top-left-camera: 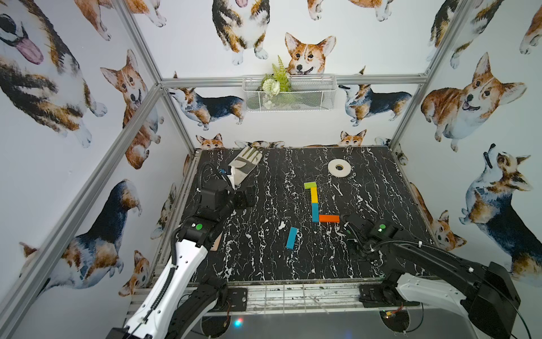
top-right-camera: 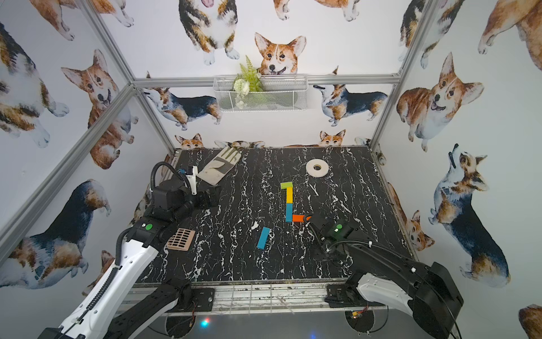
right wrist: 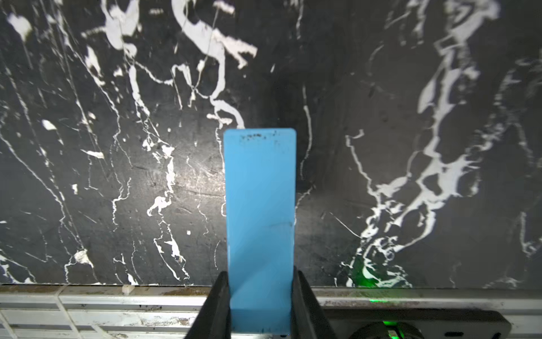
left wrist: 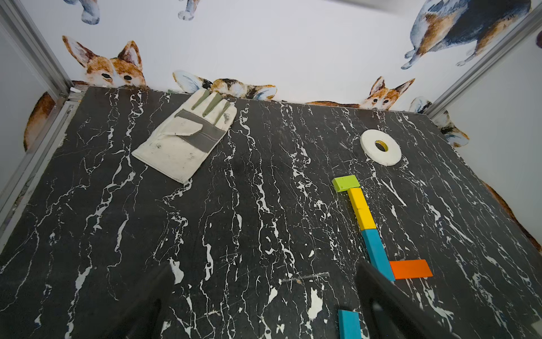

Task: Assemble a giraffe with building blocks
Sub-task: Assemble the building block at the center of the board.

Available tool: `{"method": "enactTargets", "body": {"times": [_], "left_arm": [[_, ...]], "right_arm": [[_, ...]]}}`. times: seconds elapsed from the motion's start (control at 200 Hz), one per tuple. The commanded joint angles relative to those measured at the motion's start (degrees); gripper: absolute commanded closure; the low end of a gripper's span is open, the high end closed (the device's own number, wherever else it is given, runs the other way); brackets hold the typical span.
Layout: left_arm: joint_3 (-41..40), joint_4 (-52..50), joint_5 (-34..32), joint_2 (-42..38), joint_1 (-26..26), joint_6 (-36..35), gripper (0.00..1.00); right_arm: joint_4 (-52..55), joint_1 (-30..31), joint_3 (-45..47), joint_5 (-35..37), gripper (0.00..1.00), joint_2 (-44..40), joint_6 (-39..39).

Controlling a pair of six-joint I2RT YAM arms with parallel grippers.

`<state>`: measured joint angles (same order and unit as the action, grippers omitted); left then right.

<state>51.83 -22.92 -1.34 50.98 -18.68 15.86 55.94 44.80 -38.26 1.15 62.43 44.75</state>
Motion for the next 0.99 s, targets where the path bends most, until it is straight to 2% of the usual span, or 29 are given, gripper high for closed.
{"method": "enactTargets", "body": {"times": [0.0, 0.3, 0.531, 0.986], "left_arm": [[0.44, 1.62, 0.59, 0.08, 0.13, 0.93, 0.0], [0.38, 1.59, 0.56, 0.01, 0.13, 0.75, 0.0], [0.29, 1.6, 0.52, 0.02, 0.13, 0.69, 0.0], [0.31, 1.64, 0.47, -0.01, 0.13, 0.69, 0.0]], "right_arm": [[-5.87, -0.71, -0.02, -1.83, 0.89, 4.29, -2.98], [-9.05, -1.65, -7.56, 1.35, 0.89, 16.88, -12.84], [-11.7, -3.85, -7.97, 0.89, 0.89, 20.14, -17.63], [-13.6, -7.68, -6.2, 0.45, 0.9, 20.53, -18.81]]}}
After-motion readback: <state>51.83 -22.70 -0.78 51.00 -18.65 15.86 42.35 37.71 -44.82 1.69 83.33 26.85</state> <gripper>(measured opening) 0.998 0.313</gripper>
